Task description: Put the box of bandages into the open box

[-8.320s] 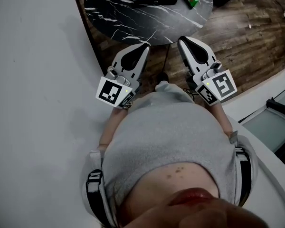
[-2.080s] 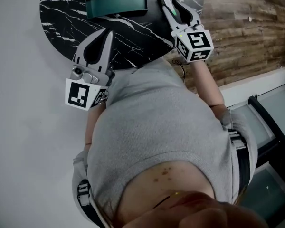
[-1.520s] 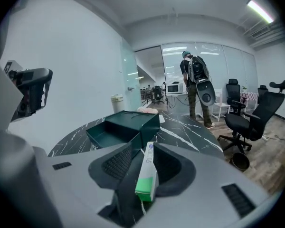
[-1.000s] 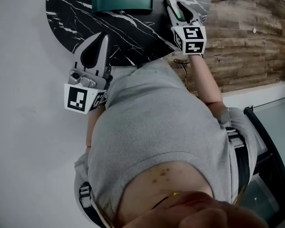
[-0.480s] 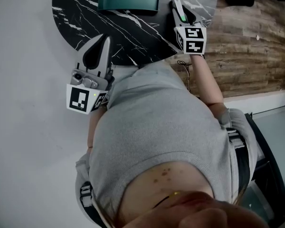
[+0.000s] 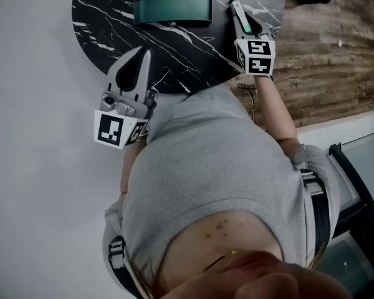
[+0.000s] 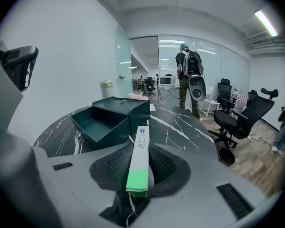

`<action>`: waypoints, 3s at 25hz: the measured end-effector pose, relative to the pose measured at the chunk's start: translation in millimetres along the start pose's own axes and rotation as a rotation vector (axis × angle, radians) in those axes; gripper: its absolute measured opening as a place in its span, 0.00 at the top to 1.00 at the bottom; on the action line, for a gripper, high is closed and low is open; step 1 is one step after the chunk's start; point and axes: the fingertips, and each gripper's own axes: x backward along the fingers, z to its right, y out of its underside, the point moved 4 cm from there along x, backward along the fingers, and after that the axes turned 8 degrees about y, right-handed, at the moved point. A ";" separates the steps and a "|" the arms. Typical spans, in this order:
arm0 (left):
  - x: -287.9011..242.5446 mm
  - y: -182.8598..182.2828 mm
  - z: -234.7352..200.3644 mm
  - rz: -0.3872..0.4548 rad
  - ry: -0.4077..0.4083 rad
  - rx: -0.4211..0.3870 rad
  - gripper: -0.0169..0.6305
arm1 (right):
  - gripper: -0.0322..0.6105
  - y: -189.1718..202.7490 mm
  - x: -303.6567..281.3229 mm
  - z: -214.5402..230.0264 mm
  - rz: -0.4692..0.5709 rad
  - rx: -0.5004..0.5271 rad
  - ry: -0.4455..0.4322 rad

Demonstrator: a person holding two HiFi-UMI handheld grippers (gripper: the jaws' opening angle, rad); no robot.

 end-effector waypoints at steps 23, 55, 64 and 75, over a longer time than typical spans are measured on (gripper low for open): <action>34.3 -11.3 -49.1 0.034 0.070 -0.004 0.95 | 0.72 -55.0 24.2 -33.9 0.092 -0.057 0.066; 119.5 -4.9 -73.1 0.077 -0.149 -0.004 0.95 | 0.72 -117.6 -5.7 -149.2 0.177 0.130 -0.200; 135.0 3.9 -68.4 0.076 -0.232 0.017 0.95 | 0.72 -119.7 -18.0 -176.1 0.174 0.207 -0.282; 146.8 10.0 -60.5 0.080 -0.312 0.025 0.95 | 0.72 -120.5 -31.3 -190.7 0.172 0.269 -0.347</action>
